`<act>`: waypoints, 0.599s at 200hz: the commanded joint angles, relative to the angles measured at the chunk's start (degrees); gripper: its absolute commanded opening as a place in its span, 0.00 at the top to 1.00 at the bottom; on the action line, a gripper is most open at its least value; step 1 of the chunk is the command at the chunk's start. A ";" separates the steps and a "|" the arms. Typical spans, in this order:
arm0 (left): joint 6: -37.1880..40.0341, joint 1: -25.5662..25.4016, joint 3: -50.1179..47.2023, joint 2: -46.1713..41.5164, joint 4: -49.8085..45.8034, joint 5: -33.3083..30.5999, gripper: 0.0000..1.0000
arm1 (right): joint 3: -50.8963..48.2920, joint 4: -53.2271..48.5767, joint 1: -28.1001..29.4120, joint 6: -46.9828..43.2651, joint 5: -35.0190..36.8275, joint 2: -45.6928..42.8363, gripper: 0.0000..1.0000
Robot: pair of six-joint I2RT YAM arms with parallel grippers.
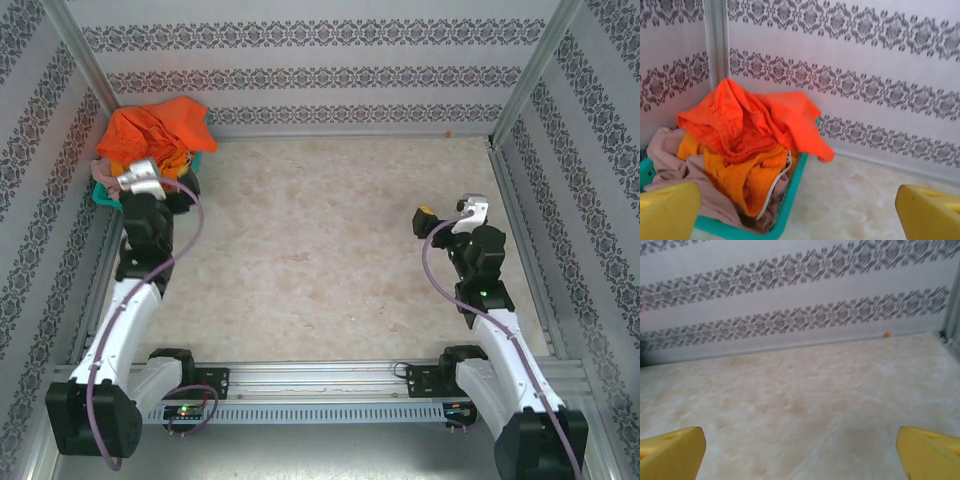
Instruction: Fold and stack the shorts
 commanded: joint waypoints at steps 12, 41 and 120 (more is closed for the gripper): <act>-6.74 5.88 18.00 10.61 -25.46 7.94 0.01 | 2.28 -14.21 1.02 4.68 -6.55 -3.88 0.02; -8.79 10.20 30.91 24.27 -29.51 13.76 0.08 | 3.67 -17.68 1.27 5.28 -8.54 -5.03 0.02; -19.15 11.80 66.24 62.47 -36.31 24.13 0.22 | 5.96 -17.26 2.31 7.83 -9.47 -0.58 0.02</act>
